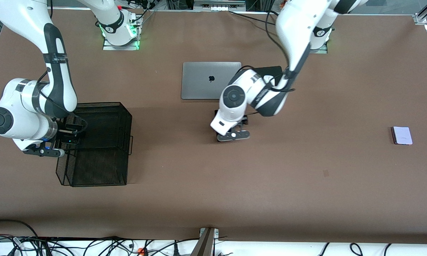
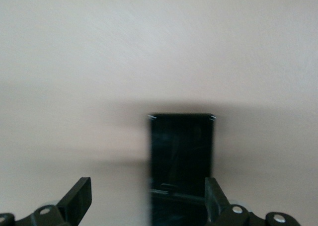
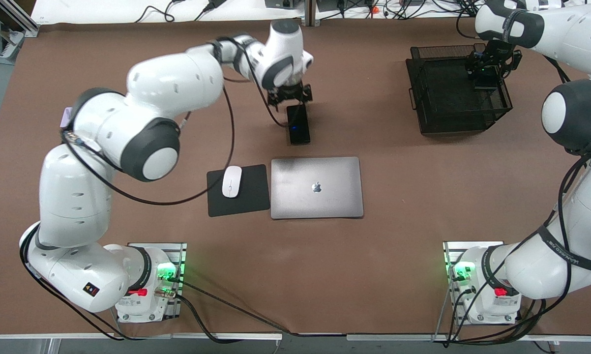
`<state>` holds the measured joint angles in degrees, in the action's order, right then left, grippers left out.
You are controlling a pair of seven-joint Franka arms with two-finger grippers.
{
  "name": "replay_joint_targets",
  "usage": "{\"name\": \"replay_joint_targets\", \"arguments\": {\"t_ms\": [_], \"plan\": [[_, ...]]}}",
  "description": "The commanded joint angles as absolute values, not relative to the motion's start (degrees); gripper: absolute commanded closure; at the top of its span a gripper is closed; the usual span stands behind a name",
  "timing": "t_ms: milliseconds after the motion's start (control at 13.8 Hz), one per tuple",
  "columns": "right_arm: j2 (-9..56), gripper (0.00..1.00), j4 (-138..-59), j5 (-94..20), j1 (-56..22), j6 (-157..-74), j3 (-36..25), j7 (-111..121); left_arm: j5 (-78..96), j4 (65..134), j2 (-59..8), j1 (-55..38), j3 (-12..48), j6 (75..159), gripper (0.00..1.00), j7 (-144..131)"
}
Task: Place phones with both arms
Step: 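Lower the flip phone into the basket while the left gripper sets down the tall phone, then move the left gripper to the white phone while the right gripper reaches the tall phone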
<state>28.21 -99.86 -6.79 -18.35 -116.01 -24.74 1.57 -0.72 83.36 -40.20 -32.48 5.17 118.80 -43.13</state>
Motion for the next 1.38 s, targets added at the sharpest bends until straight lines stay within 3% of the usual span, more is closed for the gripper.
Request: {"name": "replay_joint_targets", "arguments": {"t_ms": [0, 363, 726, 1089, 1307], "plan": [[27.78, 0.00, -99.85, -8.96, -18.19, -115.75, -24.79, 1.05, -0.18, 84.90, -32.54, -24.99, 5.36, 110.68, 0.00, -33.08], [26.63, 0.00, -92.48, -9.14, -18.46, -102.86, -24.70, -0.88, -1.48, 84.90, -27.52, -13.03, 5.01, 97.49, 0.00, -19.96], [25.85, 0.00, -84.73, -10.45, -19.33, -92.57, -24.17, -2.27, -13.07, 85.25, -27.33, -7.75, 5.10, 97.12, 0.00, -16.00], [24.70, 0.00, -84.64, -19.84, -26.44, -92.55, -24.17, -15.70, -16.79, 85.34, -27.95, -0.20, 4.57, 97.56, 0.00, -12.42], [24.35, 0.00, -84.99, -23.29, -32.32, -96.92, -24.17, -22.65, -16.79, 85.69, -28.73, 6.83, 4.66, 100.53, 0.00, -2.49]]}}
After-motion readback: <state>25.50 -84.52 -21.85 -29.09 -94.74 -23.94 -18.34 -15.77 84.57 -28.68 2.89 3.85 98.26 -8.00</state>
